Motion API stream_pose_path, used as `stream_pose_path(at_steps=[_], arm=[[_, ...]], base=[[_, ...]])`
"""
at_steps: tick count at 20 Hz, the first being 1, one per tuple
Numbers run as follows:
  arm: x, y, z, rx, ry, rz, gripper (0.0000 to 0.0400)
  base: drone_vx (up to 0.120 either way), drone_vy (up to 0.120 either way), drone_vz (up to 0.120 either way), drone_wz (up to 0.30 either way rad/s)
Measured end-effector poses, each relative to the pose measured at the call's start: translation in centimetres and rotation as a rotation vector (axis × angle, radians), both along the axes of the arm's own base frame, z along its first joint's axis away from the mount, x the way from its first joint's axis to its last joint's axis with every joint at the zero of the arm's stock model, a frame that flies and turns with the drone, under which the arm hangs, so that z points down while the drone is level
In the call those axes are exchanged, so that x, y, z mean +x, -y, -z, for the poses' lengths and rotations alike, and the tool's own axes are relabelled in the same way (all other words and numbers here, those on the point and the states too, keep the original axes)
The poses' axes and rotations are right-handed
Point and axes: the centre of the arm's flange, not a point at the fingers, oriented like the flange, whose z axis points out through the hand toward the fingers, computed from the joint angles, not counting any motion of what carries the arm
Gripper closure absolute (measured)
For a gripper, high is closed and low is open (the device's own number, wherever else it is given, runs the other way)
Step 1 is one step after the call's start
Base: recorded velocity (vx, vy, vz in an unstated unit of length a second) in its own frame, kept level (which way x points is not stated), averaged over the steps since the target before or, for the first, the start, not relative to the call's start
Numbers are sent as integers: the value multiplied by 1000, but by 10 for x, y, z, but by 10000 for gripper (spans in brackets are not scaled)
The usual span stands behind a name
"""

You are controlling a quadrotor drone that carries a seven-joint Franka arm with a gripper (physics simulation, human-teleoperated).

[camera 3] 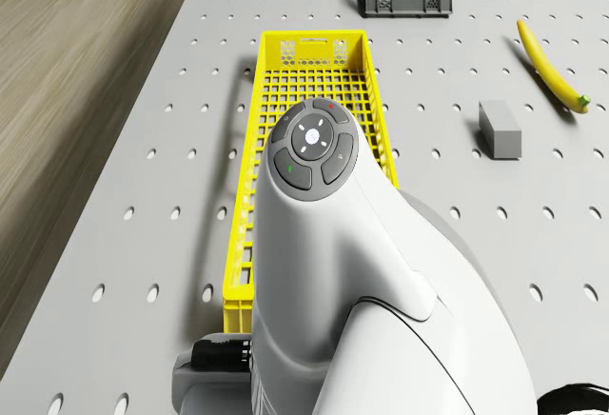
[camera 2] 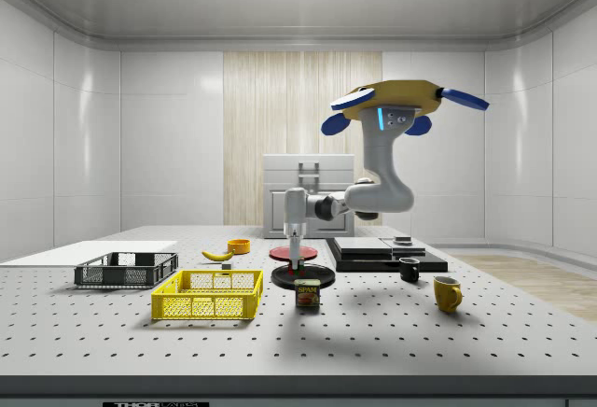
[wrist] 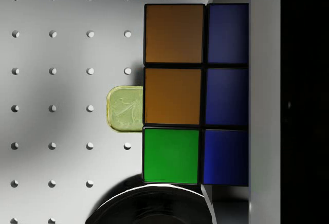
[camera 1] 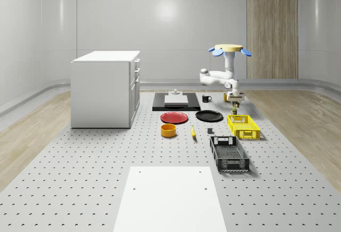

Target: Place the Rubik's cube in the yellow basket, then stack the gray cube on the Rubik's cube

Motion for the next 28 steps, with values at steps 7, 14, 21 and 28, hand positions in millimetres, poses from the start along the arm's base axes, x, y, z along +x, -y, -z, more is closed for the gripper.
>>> stream_pose_path(at_steps=[7, 14, 21, 28], arm=[[0, 0, 0, 0, 0, 0, 78], [0, 0, 0, 0, 0, 0, 78], [0, 0, 0, 0, 0, 0, 78], [0, 0, 0, 0, 0, 0, 78]], base=[[120, -17, 0, 0], [120, 0, 0, 0], [120, 0, 0, 0], [120, 0, 0, 0]])
